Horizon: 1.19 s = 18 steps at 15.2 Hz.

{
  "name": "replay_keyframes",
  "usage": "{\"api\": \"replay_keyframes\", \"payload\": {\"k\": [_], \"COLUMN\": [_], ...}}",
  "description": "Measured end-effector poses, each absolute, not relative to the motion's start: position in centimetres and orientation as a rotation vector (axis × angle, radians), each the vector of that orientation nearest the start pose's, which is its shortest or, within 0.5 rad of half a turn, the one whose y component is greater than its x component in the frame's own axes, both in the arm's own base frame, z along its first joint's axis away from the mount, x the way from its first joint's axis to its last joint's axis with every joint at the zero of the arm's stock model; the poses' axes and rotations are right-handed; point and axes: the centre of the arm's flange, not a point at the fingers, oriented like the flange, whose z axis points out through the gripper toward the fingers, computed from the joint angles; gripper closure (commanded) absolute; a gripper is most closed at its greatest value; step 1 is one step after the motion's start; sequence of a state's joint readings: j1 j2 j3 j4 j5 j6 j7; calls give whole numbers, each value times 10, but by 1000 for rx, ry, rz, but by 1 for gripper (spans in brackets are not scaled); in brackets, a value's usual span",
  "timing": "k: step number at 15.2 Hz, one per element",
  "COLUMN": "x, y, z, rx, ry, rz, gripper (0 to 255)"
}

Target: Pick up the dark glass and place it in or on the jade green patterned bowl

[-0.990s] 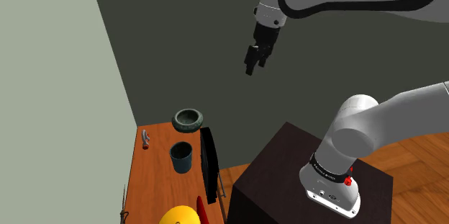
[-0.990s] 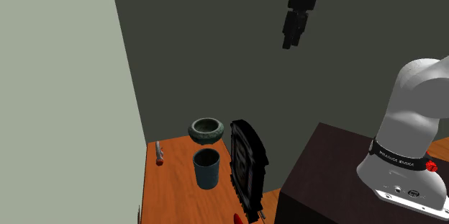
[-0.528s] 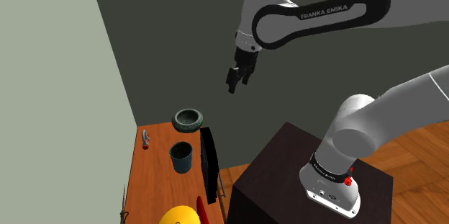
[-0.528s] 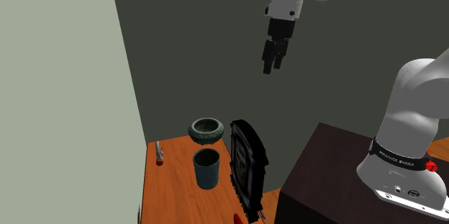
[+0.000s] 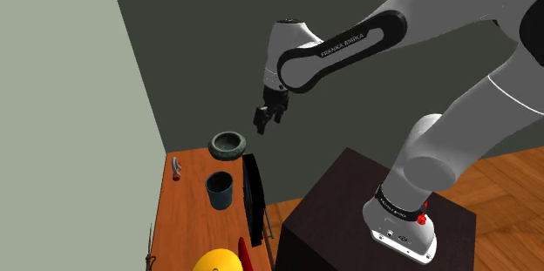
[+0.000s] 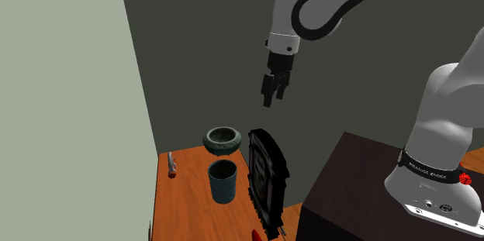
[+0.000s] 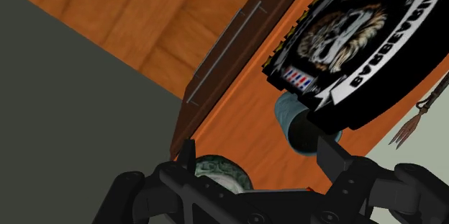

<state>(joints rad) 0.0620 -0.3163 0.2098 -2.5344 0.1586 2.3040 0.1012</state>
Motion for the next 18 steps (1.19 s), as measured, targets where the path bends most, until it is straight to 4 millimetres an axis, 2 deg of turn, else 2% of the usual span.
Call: {"api": "replay_keyframes", "payload": {"k": [4, 18], "x": [433, 509], "y": [138, 213], "z": [349, 194], "rx": [-3057, -3018], "ry": [-96, -100], "rz": [-97, -54], "gripper": [0, 0]}}
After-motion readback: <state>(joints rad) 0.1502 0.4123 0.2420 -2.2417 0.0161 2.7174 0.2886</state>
